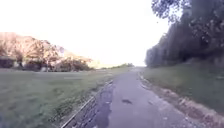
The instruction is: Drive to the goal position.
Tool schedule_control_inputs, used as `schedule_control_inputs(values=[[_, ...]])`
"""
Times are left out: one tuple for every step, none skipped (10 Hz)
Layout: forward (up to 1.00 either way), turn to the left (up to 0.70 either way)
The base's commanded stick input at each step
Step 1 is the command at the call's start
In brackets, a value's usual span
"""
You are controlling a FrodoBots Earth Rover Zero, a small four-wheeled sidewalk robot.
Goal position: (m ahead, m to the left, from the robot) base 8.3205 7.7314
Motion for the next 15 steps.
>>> schedule_control_inputs(values=[[0.7, 0.0], [0.7, 0.0], [0.7, -0.16], [0.7, -0.35], [0.7, -0.35], [0.7, -0.33], [0.7, 0.0], [0.7, 0.0], [0.7, 0.0], [0.7, 0.0], [0.7, 0.0], [0.7, 0.0], [0.7, 0.0], [0.7, 0.0], [0.7, 0.0]])
